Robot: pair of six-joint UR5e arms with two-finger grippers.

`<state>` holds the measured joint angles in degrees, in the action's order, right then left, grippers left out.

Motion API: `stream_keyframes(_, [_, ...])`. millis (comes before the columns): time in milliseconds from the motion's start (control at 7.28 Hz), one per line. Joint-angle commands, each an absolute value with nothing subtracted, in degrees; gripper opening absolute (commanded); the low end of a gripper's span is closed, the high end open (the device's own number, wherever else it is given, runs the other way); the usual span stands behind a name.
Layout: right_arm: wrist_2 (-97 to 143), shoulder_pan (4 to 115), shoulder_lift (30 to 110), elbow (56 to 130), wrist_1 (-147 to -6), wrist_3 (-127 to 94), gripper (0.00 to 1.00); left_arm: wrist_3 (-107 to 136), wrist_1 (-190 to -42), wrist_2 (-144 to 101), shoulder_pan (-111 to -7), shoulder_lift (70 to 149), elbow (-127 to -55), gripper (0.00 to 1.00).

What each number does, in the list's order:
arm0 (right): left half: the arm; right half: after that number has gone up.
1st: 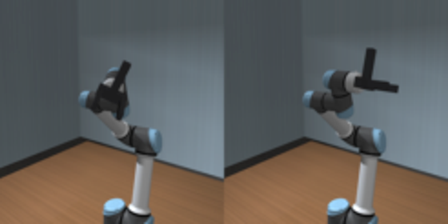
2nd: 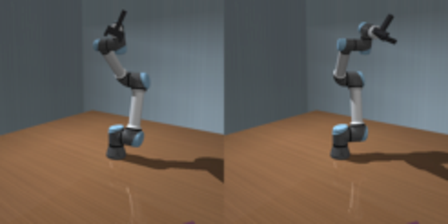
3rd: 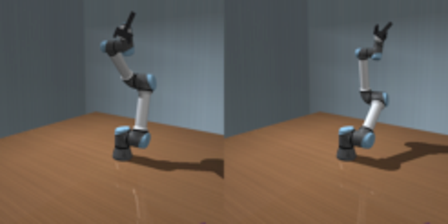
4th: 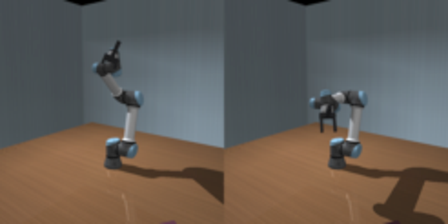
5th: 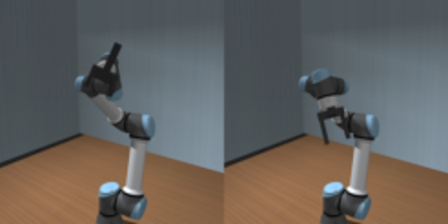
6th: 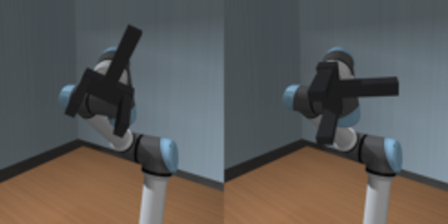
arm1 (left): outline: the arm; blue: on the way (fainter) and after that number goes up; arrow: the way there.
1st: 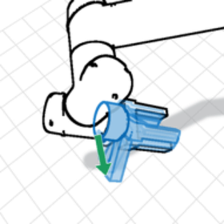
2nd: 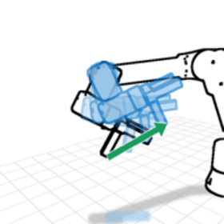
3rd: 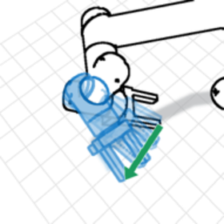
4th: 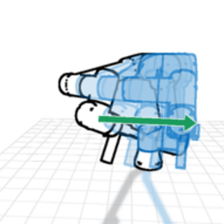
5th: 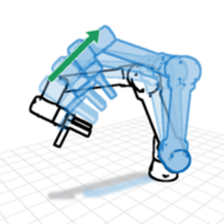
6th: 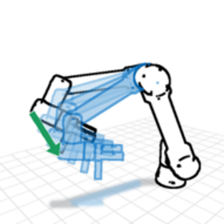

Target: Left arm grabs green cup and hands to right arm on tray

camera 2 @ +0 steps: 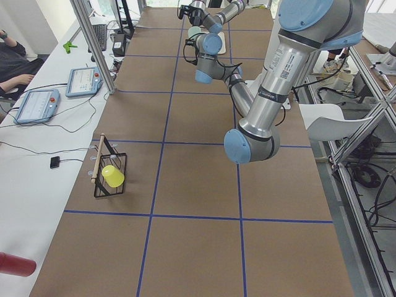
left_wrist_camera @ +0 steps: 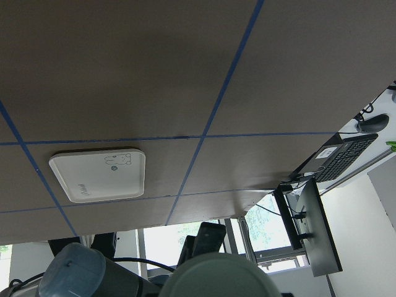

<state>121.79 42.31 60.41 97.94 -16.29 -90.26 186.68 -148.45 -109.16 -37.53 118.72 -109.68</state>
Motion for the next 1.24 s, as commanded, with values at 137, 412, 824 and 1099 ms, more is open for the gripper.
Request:
stream_keyframes(137, [121.82,42.01,60.38,98.0,-16.26,-90.35,0.32,186.68,-148.45,-109.16,-37.53,118.65,-109.51,0.16])
stream_keyframes(412, [121.9,42.01,60.38,98.26,-16.17,-90.35,0.14,186.59,-148.36,-109.16,-37.53,118.57,-109.42,0.16])
stream_keyframes(824, [121.9,42.01,60.38,98.44,-16.17,-90.44,0.04,186.59,-148.36,-109.16,-37.53,118.56,-109.34,0.16])
stream_keyframes(1099, [121.82,42.01,60.38,98.53,-16.08,-92.01,0.0,186.42,-148.45,-109.16,-37.53,118.65,-109.34,0.46])
